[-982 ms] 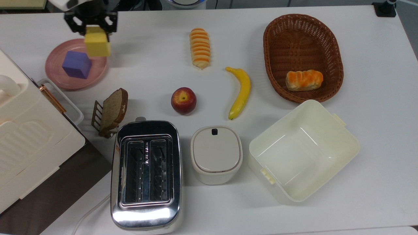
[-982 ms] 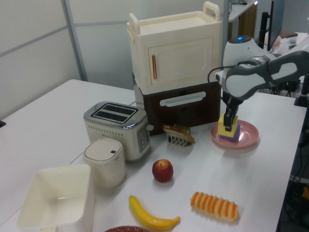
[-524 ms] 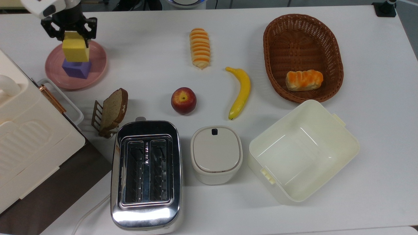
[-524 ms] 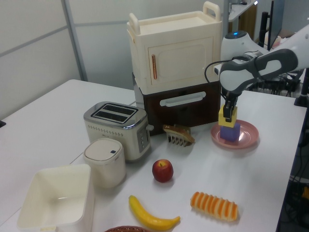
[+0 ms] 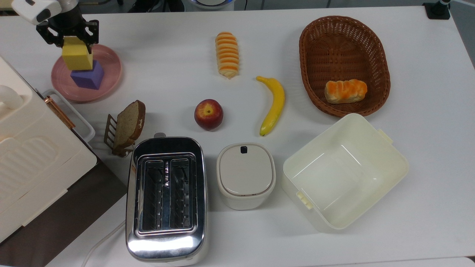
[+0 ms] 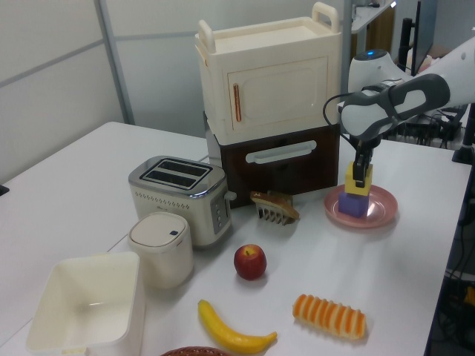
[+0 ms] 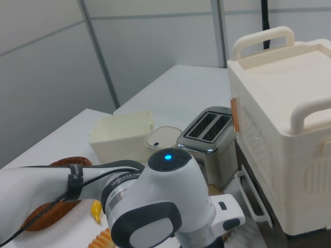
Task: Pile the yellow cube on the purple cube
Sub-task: 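Lower the yellow cube onto the purple cube and open the gripper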
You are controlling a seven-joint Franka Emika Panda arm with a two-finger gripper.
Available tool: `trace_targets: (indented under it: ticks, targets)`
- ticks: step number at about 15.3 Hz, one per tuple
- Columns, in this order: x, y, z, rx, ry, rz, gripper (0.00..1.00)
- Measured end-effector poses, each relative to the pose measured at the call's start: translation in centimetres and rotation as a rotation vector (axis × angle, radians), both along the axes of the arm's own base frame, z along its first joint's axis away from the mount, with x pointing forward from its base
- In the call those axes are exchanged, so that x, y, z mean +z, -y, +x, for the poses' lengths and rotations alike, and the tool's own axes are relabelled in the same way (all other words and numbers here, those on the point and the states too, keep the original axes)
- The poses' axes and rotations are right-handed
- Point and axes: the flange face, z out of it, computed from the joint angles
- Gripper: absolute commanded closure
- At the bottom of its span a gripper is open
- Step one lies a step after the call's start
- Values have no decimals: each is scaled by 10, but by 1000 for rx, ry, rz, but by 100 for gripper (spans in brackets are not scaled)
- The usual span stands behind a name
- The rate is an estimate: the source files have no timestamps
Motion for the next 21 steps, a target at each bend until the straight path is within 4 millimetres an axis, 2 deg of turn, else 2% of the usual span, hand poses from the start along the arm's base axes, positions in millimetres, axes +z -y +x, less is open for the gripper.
trace_targets:
  ticks: [6,10,11,12,14,15,16,21]
  targets:
    - [0,0,4,-61,53,78,73]
    - [-1,3,3,-58,52,77,69]
    - [-1,5,2,-60,52,76,63]
    - [-1,8,2,-64,50,73,51]
    - [-5,10,4,-65,44,71,14]
    - [-7,11,5,-65,40,70,11]
    - [-9,11,7,-65,36,68,2]
    - [-13,13,10,-65,28,65,0]
